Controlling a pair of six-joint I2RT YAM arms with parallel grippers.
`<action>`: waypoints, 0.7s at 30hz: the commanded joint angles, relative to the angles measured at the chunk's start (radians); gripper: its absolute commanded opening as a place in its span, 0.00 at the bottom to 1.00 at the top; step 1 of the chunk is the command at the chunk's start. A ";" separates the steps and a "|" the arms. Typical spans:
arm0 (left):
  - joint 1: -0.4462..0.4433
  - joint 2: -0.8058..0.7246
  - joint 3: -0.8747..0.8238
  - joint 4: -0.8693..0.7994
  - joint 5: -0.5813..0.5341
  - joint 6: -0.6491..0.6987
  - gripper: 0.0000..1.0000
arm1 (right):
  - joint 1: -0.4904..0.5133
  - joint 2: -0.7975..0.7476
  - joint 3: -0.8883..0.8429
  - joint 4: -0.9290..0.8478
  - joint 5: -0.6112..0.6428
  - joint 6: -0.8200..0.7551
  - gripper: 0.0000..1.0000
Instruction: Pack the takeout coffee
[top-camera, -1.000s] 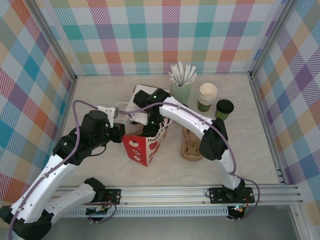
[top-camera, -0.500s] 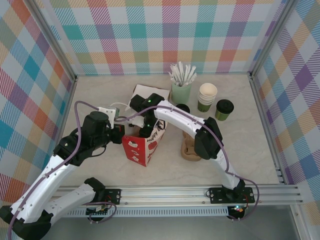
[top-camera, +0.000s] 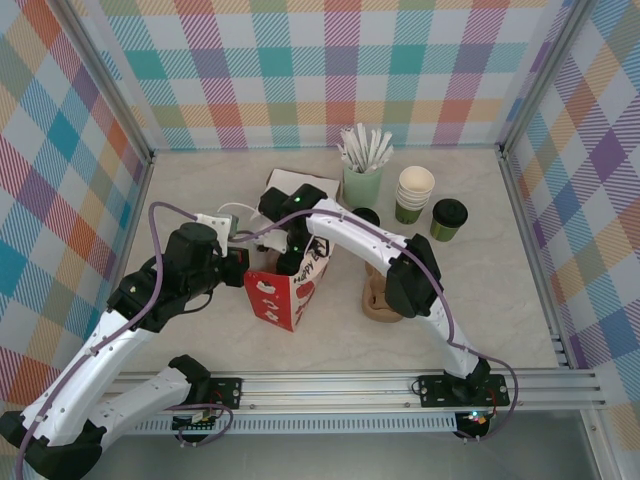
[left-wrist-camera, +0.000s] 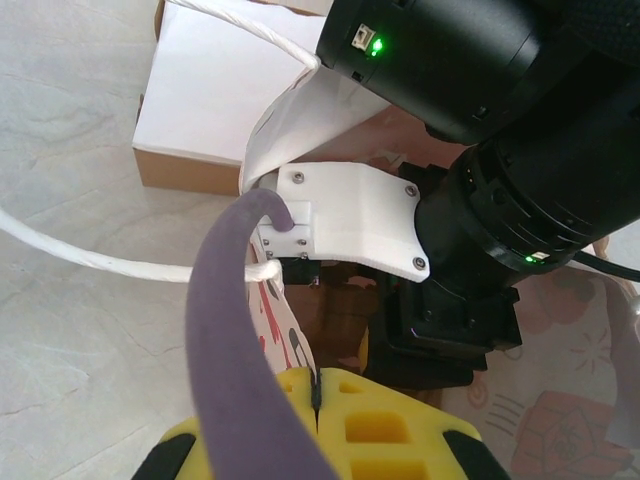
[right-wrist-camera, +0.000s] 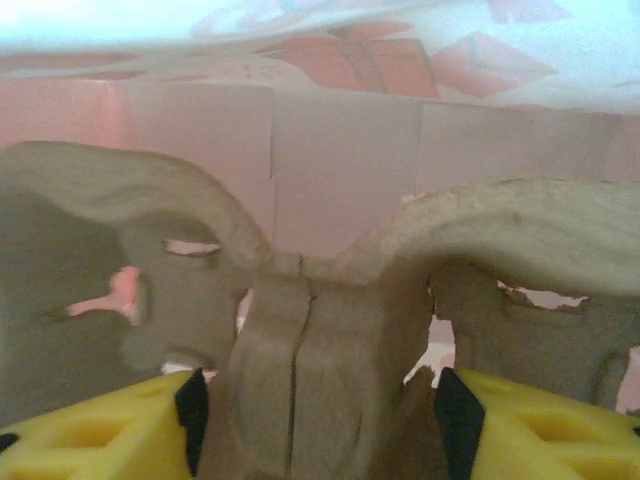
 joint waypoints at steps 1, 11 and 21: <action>-0.015 -0.029 0.008 0.089 -0.008 0.017 0.00 | -0.012 0.014 0.053 -0.066 -0.006 0.008 0.70; -0.017 -0.041 -0.024 0.070 -0.013 0.008 0.00 | -0.021 -0.022 0.145 -0.075 -0.024 0.010 0.91; -0.017 -0.073 -0.082 0.050 -0.048 -0.065 0.00 | -0.053 -0.103 0.164 -0.033 -0.103 0.044 0.97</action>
